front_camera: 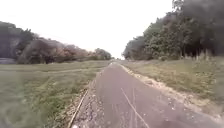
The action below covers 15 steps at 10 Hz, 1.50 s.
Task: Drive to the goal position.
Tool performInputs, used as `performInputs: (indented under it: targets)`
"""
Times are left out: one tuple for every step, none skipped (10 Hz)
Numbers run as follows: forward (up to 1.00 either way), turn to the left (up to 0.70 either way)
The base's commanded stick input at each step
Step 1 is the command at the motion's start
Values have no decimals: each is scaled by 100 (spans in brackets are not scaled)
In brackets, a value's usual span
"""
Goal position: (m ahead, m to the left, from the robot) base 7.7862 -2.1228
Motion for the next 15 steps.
performInputs:
  targets:
    - [70,0]
    - [70,0]
    - [70,0]
    - [70,-2]
    - [70,-6]
    - [70,-8]
    - [70,-8]
    - [70,-1]
    - [70,0]
    - [70,0]
    - [70,0]
    - [70,0]
    - [70,0]
    - [70,0]
    - [70,0]
